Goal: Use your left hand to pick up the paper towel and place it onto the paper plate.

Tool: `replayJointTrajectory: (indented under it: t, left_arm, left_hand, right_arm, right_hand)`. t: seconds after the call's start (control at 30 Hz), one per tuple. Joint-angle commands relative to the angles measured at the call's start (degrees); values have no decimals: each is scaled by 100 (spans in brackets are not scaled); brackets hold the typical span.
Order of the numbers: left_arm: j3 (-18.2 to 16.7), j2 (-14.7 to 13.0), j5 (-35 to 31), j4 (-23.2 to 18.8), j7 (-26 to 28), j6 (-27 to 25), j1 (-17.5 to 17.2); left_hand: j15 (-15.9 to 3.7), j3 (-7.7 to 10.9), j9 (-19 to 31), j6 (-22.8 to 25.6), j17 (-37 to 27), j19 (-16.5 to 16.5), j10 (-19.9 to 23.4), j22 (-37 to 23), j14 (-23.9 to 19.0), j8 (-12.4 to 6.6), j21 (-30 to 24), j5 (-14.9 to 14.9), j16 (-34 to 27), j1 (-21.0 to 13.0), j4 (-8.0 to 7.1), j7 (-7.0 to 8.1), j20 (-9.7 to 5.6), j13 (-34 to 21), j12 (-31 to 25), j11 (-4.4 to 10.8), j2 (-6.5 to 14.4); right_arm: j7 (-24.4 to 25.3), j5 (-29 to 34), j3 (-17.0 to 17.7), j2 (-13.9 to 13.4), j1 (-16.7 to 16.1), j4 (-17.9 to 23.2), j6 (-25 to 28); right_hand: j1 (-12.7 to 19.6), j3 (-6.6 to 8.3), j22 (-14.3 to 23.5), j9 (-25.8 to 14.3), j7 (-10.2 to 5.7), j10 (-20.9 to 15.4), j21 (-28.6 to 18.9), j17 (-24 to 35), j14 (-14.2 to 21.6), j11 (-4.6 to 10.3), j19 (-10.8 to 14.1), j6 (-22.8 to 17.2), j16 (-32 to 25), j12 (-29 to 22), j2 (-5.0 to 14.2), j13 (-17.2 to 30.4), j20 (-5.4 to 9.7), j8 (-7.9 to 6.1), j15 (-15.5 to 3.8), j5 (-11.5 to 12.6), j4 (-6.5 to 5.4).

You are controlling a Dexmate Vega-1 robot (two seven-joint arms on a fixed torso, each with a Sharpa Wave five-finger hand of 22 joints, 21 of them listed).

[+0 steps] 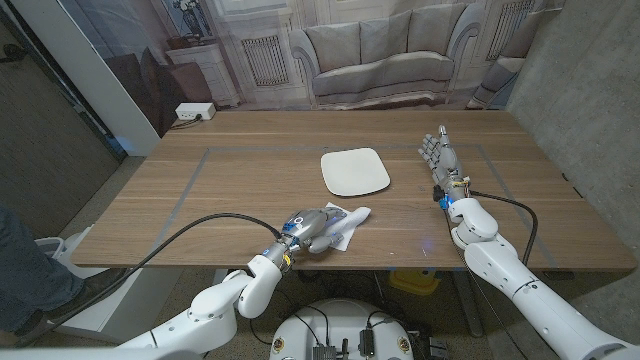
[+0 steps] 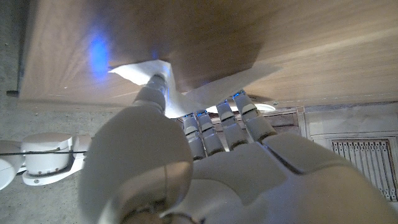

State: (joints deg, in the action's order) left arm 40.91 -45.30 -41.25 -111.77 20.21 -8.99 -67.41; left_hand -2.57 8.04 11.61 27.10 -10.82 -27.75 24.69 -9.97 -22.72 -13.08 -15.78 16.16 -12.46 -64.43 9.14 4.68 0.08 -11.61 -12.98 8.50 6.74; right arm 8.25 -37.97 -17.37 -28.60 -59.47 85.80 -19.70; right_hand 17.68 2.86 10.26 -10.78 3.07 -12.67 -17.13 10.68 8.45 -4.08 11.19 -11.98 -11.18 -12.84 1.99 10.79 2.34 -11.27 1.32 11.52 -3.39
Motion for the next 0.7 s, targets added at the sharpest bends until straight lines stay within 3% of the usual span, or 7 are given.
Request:
replayJointTrajectory:
  t: [0.03,0.2,0.7]
  left_arm:
    - [-20,65,78,104,211,115,33]
    - [-26,113,32,146,390,120,26]
    - [-88,128,-156,50,668,-45,-25]
  left_hand:
    - [-549,97,29,177,-28,-292,175,-28,-174,-82,-51,-139,-41,-154,0,-13,-8,-22,-51,9,73]
    - [-588,251,39,431,-31,-494,444,-30,-473,-155,-82,-312,-90,-405,13,-22,-165,-28,-95,-3,171]
    - [-626,447,45,665,-46,-462,683,-40,-665,-207,-33,-448,-87,-621,-25,-57,-246,-34,-114,-21,319]
  right_arm:
    - [15,2,16,15,-17,7,-39]
    - [8,-1,17,16,-17,8,-43]
    - [-24,-1,25,21,-18,13,-95]
  right_hand:
    - [22,-6,19,-26,4,-66,14,7,38,-1,68,-41,20,-11,30,27,7,-18,-12,5,13]
    - [24,-8,19,-26,3,-70,23,7,39,-21,72,-41,20,-12,33,27,10,-18,-6,5,16]
    - [28,-13,20,-27,8,-74,46,6,44,-10,92,-39,20,-12,38,28,20,-16,-17,5,25]
